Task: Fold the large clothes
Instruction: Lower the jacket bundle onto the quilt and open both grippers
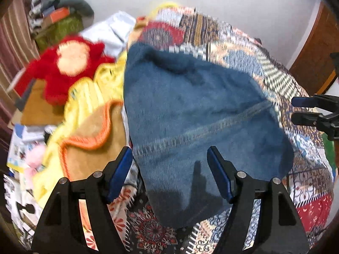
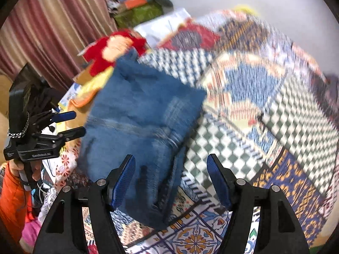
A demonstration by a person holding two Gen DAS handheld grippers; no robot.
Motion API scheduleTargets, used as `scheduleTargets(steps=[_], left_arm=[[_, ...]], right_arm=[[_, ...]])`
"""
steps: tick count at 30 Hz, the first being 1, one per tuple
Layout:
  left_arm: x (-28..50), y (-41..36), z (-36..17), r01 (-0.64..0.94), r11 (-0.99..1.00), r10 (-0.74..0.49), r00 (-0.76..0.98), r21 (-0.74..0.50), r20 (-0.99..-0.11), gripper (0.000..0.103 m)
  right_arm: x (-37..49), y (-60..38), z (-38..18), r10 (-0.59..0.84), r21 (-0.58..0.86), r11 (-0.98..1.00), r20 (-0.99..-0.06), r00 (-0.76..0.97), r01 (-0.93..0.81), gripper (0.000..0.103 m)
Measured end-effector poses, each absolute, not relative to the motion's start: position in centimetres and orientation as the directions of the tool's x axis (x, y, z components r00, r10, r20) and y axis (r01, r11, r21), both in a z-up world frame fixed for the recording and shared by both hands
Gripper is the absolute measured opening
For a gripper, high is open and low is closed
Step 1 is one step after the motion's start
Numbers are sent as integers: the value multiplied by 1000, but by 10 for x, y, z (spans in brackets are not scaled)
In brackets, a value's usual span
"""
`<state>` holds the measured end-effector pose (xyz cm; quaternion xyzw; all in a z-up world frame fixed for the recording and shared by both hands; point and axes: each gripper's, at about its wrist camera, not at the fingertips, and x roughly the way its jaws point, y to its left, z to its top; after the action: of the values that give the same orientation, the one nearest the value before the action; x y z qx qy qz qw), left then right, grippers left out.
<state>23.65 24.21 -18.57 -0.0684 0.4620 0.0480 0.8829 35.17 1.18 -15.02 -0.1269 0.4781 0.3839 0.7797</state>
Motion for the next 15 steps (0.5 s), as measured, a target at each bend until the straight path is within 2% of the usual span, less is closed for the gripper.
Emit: scheduleTargets(steps=[5, 10, 15], left_arm=[[254, 236, -161, -152, 988, 112, 657, 14, -745, 87], [290, 246, -161, -183, 981, 173, 675, 64, -717, 87], [325, 254, -180, -190, 980, 173, 658, 61, -733, 87]], right_arm=[[344, 32, -123, 534, 129, 653, -777, 334, -746, 68], [361, 72, -129, 537, 110, 666, -757, 372, -738, 68], [388, 96, -159, 523, 143, 673, -785, 330, -726, 68]])
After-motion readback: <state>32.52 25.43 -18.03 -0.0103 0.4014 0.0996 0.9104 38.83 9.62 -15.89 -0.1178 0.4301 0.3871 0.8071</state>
